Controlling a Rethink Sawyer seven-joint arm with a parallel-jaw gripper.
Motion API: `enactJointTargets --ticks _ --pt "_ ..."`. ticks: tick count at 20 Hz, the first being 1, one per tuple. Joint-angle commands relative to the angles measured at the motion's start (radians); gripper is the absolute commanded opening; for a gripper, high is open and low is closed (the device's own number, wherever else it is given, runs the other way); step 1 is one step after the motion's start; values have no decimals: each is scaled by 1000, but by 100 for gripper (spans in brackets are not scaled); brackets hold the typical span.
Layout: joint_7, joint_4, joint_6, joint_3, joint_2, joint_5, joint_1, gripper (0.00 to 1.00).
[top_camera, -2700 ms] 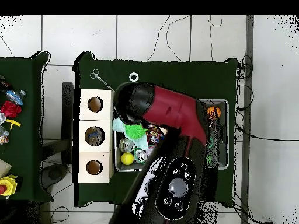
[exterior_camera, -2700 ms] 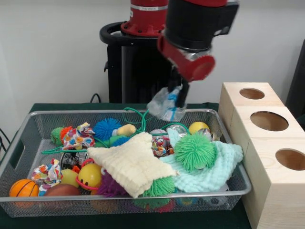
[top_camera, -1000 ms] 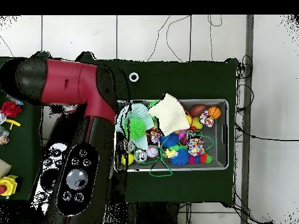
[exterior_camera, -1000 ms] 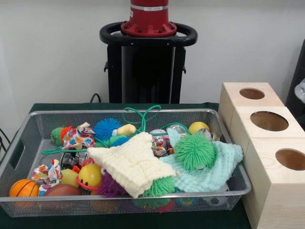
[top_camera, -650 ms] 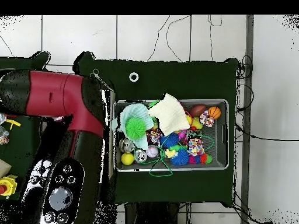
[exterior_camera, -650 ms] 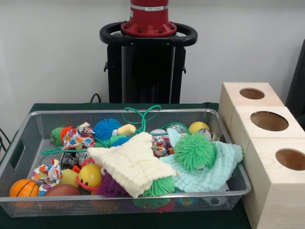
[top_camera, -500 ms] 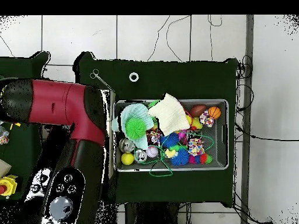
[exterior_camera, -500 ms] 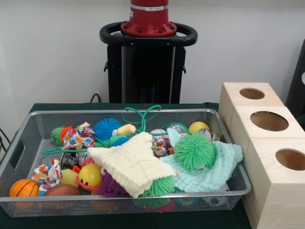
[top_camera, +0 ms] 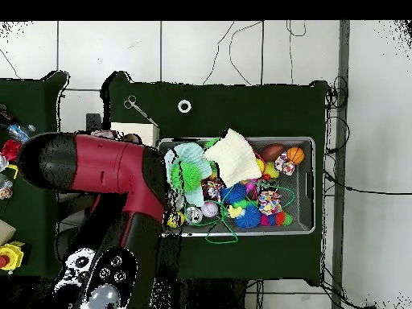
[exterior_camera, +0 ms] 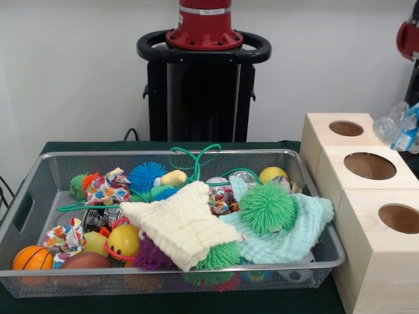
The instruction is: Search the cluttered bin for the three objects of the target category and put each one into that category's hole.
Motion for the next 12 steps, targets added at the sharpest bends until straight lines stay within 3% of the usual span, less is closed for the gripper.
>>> enactJointTargets --ticks 1,6,12 --pt "-22 293 -156 77 -10 -72 -52 0" --pt "-39 329 -184 97 -26 -82 -66 0" --pt "-8 318 -162 116 -28 -82 -61 0"
